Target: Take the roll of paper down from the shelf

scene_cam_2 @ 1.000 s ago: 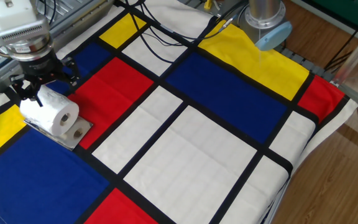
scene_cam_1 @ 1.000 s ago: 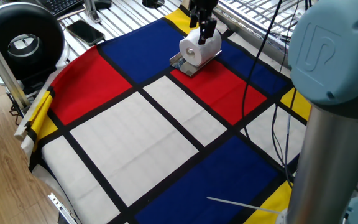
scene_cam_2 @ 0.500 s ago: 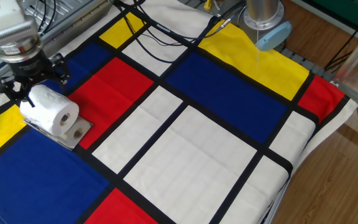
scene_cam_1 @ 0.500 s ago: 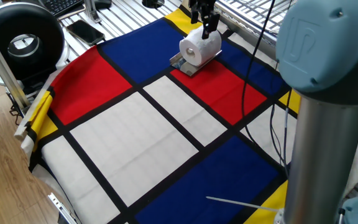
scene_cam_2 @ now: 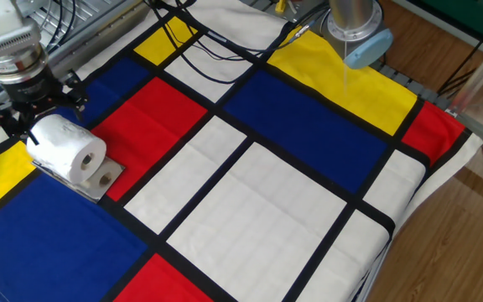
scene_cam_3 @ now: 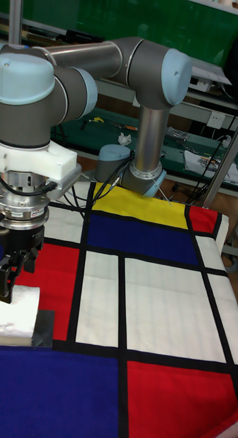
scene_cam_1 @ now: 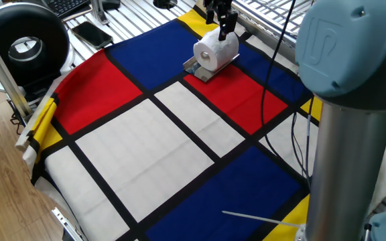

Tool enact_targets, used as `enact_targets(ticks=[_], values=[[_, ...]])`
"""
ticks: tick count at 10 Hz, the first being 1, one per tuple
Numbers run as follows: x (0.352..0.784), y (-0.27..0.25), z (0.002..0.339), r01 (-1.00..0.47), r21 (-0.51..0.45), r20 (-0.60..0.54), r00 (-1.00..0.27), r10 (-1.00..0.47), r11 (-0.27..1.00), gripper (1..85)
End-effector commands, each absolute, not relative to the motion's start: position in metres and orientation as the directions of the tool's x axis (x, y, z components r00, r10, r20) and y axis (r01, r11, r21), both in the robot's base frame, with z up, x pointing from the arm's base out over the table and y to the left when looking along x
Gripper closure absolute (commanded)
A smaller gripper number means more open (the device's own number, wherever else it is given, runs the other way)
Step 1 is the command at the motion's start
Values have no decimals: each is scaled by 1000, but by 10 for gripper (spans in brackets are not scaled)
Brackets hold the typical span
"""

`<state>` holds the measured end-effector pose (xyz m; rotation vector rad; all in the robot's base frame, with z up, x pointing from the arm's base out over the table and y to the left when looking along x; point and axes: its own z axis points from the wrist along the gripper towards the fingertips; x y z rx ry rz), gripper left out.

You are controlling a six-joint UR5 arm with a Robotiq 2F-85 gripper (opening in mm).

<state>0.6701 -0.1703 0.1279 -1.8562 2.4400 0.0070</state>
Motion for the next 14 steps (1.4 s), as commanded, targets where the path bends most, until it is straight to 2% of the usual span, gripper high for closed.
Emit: enact_targets(ticks=[1, 5, 6, 8, 11, 14], values=[[676, -176, 129, -963, -67, -53, -256, -965, 259, 80], [671, -184, 129, -981, -57, -14, -185, -983, 185, 87], [665, -181, 127, -984, -28, -31, -178, -984, 178, 83], [647, -184, 121, -990, 14, -39, -138, -990, 138, 7], [649, -184, 115, -990, -13, -68, -138, -988, 139, 7], [653, -184, 120, -990, 10, -97, -138, -986, 138, 7]])
